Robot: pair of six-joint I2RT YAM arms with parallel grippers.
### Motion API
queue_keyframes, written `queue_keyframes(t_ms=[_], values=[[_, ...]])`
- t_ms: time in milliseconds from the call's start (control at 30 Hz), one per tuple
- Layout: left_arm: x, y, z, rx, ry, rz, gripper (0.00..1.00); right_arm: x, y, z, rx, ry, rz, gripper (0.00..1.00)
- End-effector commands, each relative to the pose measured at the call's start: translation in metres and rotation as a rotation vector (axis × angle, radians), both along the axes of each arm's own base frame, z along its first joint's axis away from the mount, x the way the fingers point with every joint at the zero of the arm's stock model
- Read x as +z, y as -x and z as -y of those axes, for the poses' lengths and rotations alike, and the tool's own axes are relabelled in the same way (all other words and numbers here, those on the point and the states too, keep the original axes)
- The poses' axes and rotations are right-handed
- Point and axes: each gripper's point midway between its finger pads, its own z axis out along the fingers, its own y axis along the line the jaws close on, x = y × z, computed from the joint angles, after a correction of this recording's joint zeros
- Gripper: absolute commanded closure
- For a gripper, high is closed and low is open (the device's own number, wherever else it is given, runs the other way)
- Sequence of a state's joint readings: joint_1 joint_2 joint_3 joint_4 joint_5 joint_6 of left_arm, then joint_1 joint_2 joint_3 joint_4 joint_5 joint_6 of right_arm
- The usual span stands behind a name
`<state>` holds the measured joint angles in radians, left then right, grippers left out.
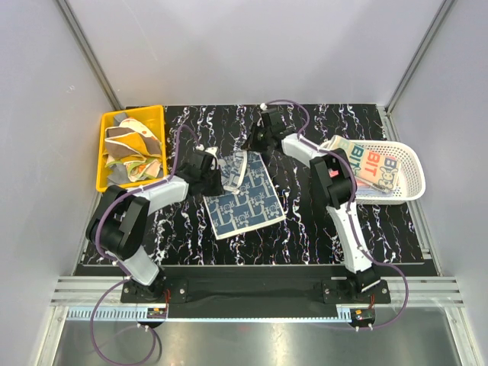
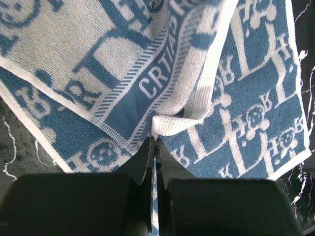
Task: Fold and stack the towels
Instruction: Fold the towel
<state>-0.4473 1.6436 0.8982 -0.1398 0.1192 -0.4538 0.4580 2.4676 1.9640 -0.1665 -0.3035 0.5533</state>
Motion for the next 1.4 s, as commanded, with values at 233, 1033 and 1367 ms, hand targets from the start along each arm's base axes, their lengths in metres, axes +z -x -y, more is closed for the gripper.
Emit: queue_keyframes(t_ms=[233,1033,1367], values=[[0.072,-0.028,-0.005,0.101,0.002,0.138,1.00,0.122,0.001,0.048,-0.170,0.092,0.203,0.95],[0.110,0.018,-0.046,0.192,-0.065,0.161,1.00,0.106,0.114,0.097,-0.175,0.189,0.057,1.00],[0.080,0.044,-0.034,0.120,-0.024,0.112,1.00,0.077,0.146,0.110,-0.154,0.243,0.005,1.00]])
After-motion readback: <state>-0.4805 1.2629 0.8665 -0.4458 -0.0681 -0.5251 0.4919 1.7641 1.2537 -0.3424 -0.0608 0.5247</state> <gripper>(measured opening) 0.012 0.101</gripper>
